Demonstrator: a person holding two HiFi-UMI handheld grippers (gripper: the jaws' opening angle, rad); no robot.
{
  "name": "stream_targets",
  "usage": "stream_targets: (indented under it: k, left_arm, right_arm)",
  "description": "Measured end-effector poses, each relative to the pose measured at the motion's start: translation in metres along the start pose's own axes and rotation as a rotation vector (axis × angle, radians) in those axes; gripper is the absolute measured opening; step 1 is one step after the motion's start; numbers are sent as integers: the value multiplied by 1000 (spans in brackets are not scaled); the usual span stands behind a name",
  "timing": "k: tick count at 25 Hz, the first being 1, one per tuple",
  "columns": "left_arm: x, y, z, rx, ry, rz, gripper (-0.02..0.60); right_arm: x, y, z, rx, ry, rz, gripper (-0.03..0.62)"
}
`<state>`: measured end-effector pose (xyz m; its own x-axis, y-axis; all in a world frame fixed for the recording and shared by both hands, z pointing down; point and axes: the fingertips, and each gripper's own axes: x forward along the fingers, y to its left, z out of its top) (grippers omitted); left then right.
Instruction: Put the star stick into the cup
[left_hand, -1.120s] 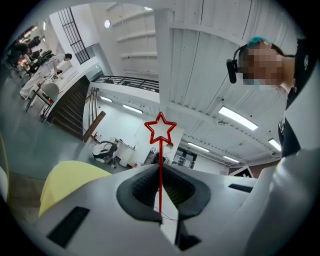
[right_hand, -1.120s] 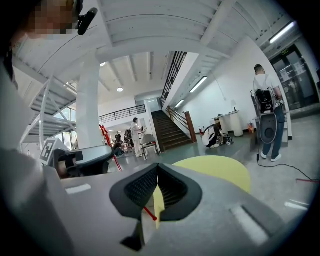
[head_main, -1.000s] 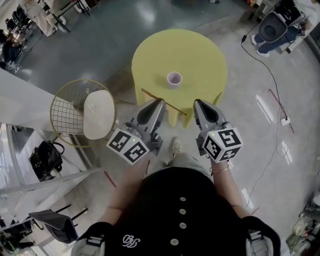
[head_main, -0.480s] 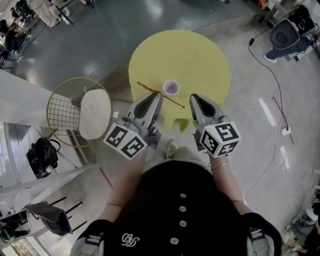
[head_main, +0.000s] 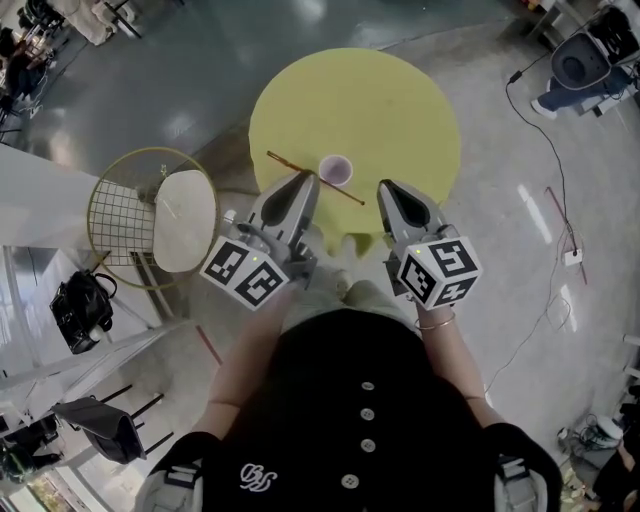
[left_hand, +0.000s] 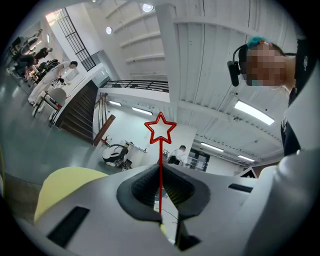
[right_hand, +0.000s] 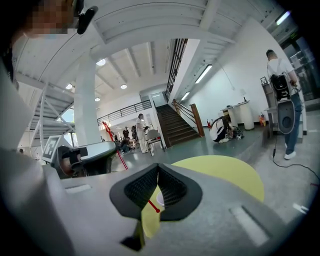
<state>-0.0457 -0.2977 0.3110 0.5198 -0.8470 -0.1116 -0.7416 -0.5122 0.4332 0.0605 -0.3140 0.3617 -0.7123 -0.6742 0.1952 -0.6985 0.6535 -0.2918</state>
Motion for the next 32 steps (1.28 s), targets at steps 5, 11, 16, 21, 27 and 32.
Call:
stream_targets:
  k: [5, 11, 16, 21, 27, 32]
  left_arm:
    - [4, 2, -2, 3, 14, 1, 21]
    - [4, 12, 0, 4, 29, 15, 21]
    - [0, 34, -6, -18, 50, 25, 21]
    - [-2, 53, -3, -30, 49, 37, 21]
    - [-2, 72, 6, -30, 32, 60, 21]
    - [8, 86, 1, -39, 54, 67, 21]
  right_arm:
    - [2, -1, -3, 15, 3, 1, 3]
    - [6, 0, -15, 42, 30, 1, 3]
    - [19, 3, -32, 63, 65, -15, 3]
    - [28, 2, -40, 80, 89, -25, 3]
    - [39, -1, -46, 96, 114, -28, 3]
    - [49, -10, -50, 111, 140, -36, 3]
